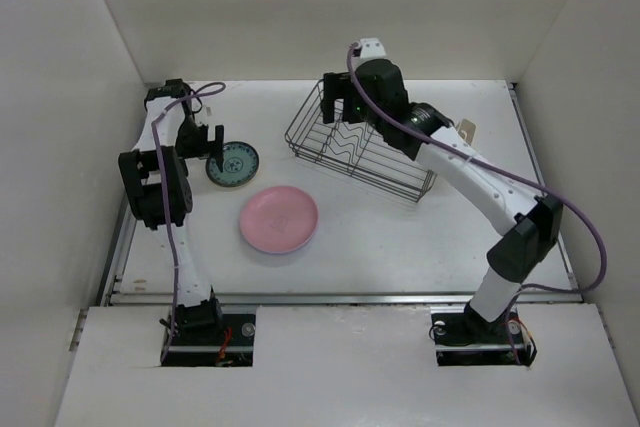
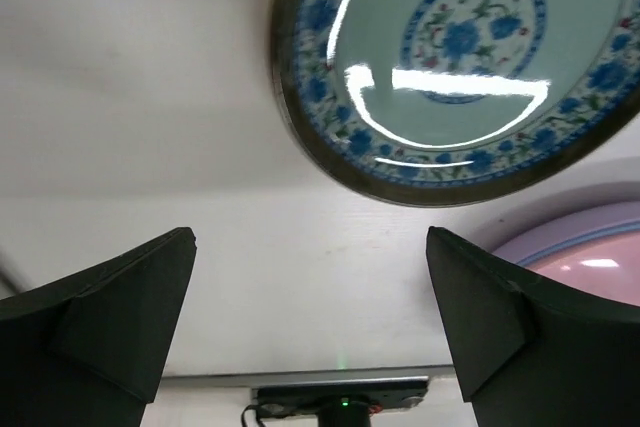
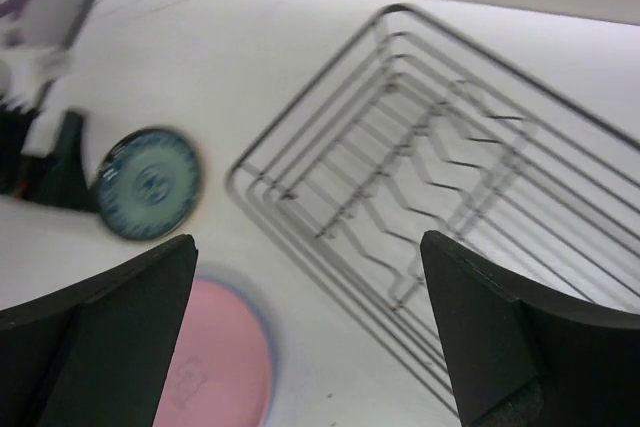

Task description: Unload the plates from the dish rack

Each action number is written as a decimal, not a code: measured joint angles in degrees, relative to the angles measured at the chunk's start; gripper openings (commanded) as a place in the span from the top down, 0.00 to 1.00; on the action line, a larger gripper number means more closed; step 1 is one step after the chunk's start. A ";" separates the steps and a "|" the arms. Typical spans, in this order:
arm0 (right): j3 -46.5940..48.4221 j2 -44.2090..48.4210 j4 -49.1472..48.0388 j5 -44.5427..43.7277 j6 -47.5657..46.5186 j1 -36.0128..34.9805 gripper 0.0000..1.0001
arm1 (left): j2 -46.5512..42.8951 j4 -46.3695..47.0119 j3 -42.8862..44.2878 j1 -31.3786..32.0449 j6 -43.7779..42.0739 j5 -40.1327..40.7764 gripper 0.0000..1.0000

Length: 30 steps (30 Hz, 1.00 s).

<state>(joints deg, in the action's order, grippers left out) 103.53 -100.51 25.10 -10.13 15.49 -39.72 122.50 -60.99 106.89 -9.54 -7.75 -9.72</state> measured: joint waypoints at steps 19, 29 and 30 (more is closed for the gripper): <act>-33.11 42.99 8.94 -51.06 12.66 18.60 0.01 | -23.15 7.37 -7.08 -0.76 22.16 44.70 0.00; -35.30 48.09 9.40 -49.51 15.04 18.60 0.01 | -23.56 7.30 -9.53 -0.79 25.68 49.40 0.00; -35.32 48.04 9.70 -49.42 15.50 18.60 0.01 | -23.80 7.26 -9.81 -0.79 25.77 49.40 0.00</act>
<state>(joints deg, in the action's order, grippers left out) 68.20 -52.47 34.81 -59.55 30.98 -21.12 98.70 -53.74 97.08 -10.33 18.02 39.68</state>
